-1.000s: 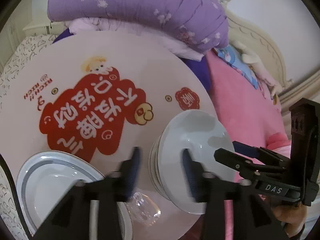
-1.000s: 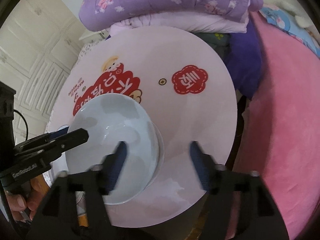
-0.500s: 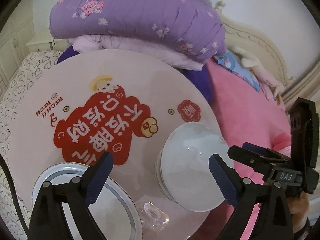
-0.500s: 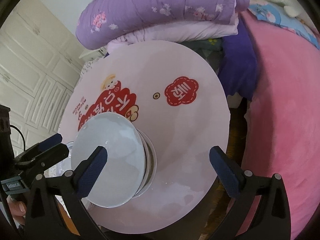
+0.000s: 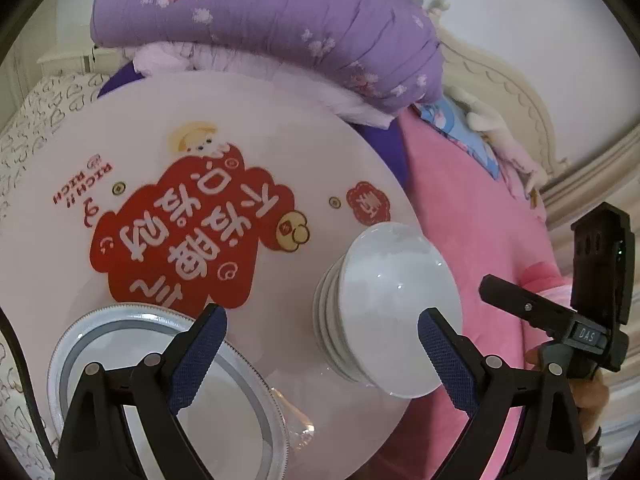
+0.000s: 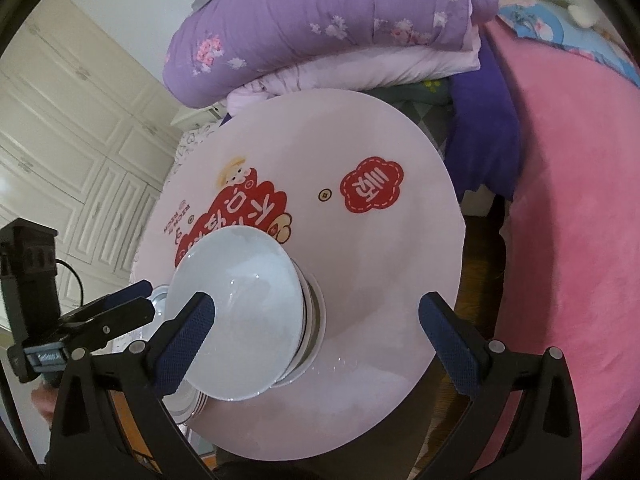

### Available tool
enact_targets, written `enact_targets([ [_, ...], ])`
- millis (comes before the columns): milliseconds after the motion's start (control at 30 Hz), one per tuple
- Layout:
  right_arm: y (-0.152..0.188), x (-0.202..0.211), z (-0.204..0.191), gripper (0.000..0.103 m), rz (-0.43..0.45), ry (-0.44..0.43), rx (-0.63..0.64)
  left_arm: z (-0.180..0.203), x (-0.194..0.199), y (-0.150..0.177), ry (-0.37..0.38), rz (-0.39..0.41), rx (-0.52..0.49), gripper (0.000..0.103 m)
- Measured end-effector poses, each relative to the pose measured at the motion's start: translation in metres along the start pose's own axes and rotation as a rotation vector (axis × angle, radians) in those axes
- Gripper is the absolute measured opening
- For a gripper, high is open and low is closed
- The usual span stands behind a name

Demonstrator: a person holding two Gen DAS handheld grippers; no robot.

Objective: Organize plates and bowls
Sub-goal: 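Close both tools on the rim of the nested bowl stack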

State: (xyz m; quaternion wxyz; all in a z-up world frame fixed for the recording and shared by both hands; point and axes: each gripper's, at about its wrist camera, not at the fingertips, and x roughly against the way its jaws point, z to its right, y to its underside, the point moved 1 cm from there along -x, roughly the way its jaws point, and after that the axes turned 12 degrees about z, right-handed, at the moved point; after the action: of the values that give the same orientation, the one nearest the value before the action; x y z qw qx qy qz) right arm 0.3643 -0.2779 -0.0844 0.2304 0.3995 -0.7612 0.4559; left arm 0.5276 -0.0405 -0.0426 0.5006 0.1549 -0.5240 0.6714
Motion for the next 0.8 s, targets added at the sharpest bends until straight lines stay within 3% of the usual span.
enact_targets([
  [467,0.016,-0.043,0.000,0.103,-0.084,-0.018,-0.033,0.002,-0.050,0.007,-0.002,-0.069,-0.011,0.091],
  [800,0.015,-0.058,0.005,0.103,-0.105,-0.008,-0.034,0.007,-0.082,0.010,0.005,-0.108,-0.005,0.077],
])
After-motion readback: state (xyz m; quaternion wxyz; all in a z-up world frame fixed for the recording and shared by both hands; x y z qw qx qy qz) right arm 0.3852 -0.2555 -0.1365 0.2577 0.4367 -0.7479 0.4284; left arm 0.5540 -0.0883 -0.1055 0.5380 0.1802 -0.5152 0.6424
